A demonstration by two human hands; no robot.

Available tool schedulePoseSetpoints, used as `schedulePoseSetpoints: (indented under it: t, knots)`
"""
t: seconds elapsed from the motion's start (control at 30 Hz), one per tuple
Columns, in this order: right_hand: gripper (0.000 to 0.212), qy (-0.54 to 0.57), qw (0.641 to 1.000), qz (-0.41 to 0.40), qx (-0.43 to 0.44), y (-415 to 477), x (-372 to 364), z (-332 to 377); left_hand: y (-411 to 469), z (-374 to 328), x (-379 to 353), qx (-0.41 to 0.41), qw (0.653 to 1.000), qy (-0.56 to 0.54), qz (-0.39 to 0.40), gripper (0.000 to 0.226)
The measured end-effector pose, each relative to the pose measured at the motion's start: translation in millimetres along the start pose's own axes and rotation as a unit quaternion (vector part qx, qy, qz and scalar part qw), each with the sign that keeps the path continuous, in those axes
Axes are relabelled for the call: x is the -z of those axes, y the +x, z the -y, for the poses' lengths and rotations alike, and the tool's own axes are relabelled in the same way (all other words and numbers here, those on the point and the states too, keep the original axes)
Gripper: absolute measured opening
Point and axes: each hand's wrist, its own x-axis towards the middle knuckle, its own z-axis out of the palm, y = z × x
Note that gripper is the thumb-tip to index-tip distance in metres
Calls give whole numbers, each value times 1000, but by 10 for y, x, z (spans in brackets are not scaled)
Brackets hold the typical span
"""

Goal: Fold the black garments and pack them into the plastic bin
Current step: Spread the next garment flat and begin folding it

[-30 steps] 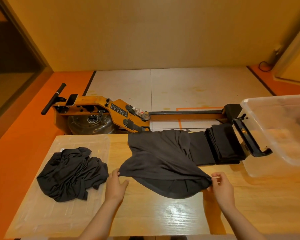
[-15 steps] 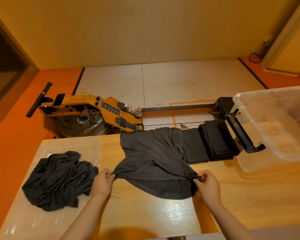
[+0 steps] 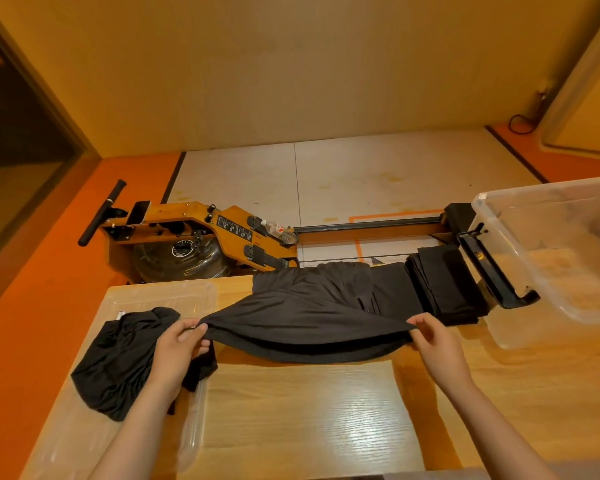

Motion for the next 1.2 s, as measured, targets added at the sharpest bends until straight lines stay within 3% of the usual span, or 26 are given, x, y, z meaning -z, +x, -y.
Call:
schedulePoseSetpoints:
  t: [0.2,0.33,0.5,0.6,0.67,0.7,0.77,0.87,0.97,1.2]
  knots:
    - [22,55,997,23,-56,-186,-41,-152,-86,163,15,121,982,-144,-2,14]
    - [22,82,994,21,-68,-263,-3,-205,-139,274,-12,135,989,-58,-21,19]
    - [7,48,995,-30,-81,-245,-26,-200,-91,313,-63,146,985,83,29,13]
    - [20,-62,991,-17,-116,-174,-109,-186,-47,310,-81,207,971,103,68,15]
    - [4,-129,981,13,-142,-141,-155,-171,-24,322,-73,228,965,95,84,17]
    - [10,-134,978,20,-159,-126,-158,-145,-5,316,-70,228,966,83,85,18]
    - [20,-72,980,28,-186,-50,-133,-70,42,242,-68,209,974,52,70,17]
    - [14,109,969,28,-219,186,-42,251,166,-37,-62,179,983,23,33,10]
    - [13,212,946,30,-244,513,-10,657,296,-404,-108,156,987,-14,26,13]
    - [14,395,911,-19,-115,1249,399,1918,523,-1774,-194,-27,991,-126,-33,14]
